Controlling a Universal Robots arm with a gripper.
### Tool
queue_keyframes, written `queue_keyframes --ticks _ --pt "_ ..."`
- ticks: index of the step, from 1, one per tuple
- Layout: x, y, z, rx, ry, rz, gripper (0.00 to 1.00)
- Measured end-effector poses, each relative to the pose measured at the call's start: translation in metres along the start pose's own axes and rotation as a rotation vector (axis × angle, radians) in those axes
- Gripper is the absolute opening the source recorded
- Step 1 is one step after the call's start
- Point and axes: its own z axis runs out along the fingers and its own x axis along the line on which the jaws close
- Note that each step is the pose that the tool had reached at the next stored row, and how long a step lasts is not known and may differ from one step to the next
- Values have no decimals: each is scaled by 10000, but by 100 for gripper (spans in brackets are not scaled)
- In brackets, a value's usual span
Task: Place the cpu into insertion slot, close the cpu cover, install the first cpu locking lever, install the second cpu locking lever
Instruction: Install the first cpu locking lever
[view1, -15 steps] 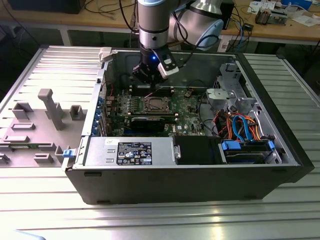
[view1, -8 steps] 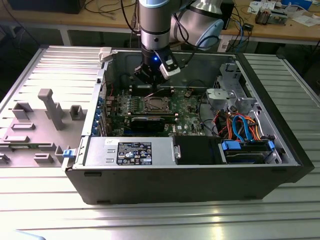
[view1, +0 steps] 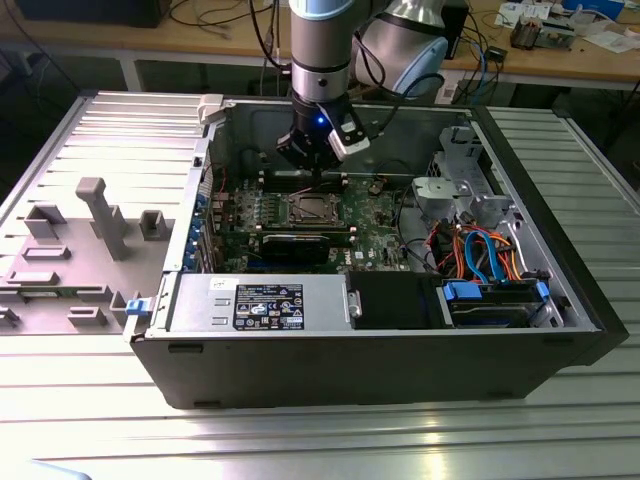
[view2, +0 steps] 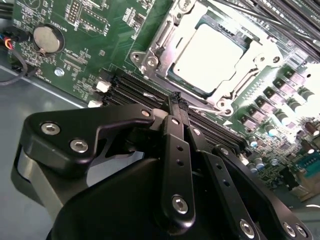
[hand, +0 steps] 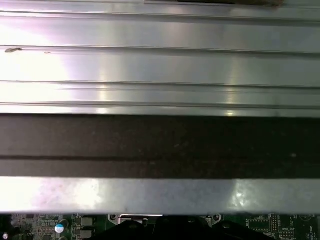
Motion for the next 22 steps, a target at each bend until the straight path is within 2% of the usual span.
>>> queue_keyframes --ticks 5,10,19,22 --pt "-70 -3 28 -2 -2 10 11" --pt "-81 -4 56 -1 -3 17 11" --pt "-109 -11 155 0 1 19 11" --pt "-110 -12 162 1 3 23 11"
